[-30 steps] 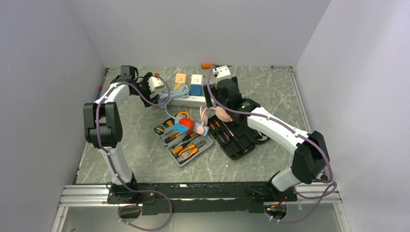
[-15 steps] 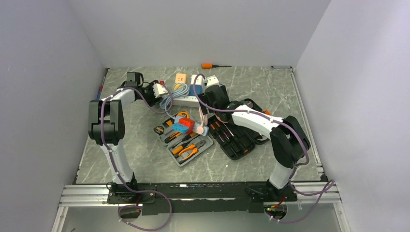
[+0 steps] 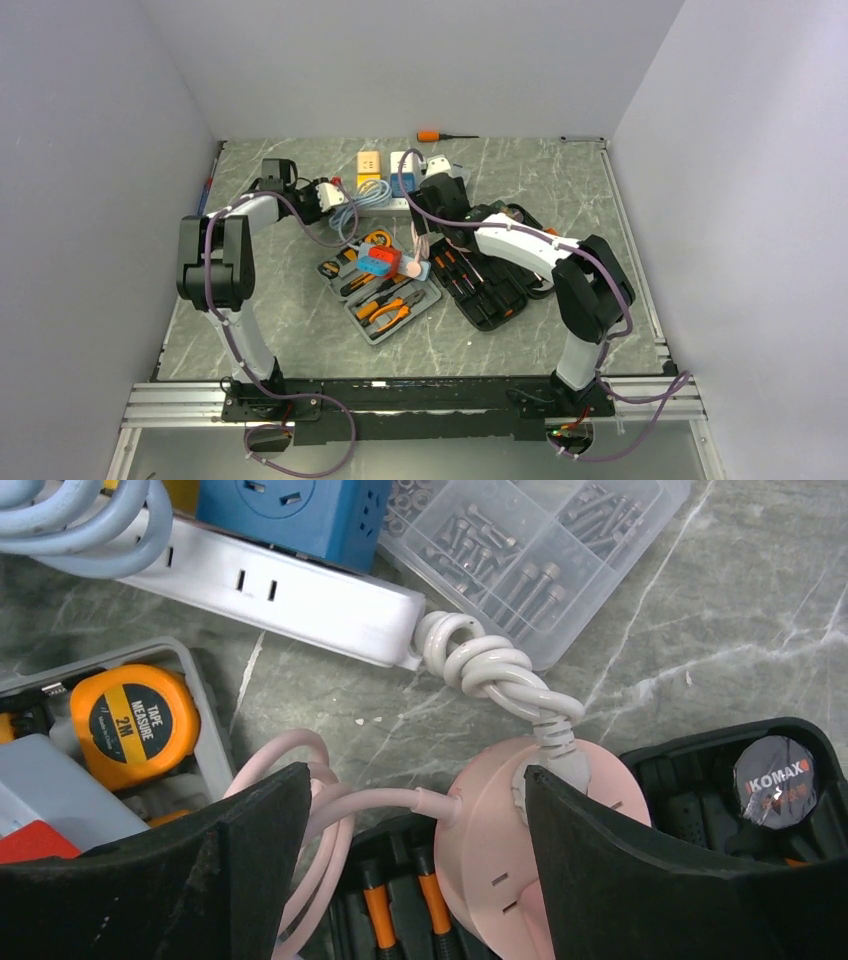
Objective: Pull the plug off the socket
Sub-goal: Move the socket to the corner of the board.
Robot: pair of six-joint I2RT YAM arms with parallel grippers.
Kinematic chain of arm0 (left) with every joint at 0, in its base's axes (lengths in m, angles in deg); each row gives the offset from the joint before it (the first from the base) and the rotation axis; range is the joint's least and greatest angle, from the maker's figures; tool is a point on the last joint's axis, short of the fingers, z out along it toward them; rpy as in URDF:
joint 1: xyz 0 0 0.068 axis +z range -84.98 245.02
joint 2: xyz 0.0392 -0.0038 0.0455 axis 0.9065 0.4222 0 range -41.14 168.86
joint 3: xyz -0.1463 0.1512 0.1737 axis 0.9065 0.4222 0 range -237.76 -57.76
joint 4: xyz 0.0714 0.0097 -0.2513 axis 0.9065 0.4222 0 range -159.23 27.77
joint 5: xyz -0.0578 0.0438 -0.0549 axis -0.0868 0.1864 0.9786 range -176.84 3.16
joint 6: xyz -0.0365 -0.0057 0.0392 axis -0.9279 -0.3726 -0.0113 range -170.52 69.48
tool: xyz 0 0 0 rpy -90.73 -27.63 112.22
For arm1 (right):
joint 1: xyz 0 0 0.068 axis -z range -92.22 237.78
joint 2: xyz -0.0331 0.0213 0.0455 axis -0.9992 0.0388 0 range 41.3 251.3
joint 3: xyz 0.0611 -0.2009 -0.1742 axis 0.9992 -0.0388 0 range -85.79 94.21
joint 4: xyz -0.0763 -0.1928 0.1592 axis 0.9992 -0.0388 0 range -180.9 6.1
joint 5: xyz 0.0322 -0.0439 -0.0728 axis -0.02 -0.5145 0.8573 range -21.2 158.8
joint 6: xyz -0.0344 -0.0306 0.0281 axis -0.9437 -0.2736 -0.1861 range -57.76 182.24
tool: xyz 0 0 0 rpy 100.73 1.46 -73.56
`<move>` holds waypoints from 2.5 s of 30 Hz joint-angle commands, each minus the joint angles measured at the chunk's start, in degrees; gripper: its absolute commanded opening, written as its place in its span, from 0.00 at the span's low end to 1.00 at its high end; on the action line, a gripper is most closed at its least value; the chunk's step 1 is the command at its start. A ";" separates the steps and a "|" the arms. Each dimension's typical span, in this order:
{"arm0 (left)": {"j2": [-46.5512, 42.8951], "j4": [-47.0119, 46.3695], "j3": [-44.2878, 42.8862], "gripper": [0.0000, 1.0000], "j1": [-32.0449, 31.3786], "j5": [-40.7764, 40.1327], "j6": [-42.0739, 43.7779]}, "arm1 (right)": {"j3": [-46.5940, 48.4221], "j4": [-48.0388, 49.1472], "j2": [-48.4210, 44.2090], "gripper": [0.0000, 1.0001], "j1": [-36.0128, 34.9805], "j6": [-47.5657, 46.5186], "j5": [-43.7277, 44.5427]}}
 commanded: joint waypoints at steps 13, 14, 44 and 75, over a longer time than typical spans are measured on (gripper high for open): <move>-15.30 -3.92 4.69 0.16 3.37 2.28 -6.34 | 17.23 -10.46 5.17 0.83 8.60 -6.37 -3.61; -15.39 -4.27 5.08 0.16 3.30 2.12 -6.36 | 16.53 -10.28 5.20 0.83 8.96 -7.29 -5.69; -15.26 -8.69 7.95 0.16 2.19 -1.35 -4.91 | -8.29 0.05 -16.58 0.85 -4.86 6.53 -8.79; -16.45 -11.50 9.11 0.15 2.10 -1.85 -4.99 | -4.83 13.04 4.81 0.41 -2.64 12.56 -13.57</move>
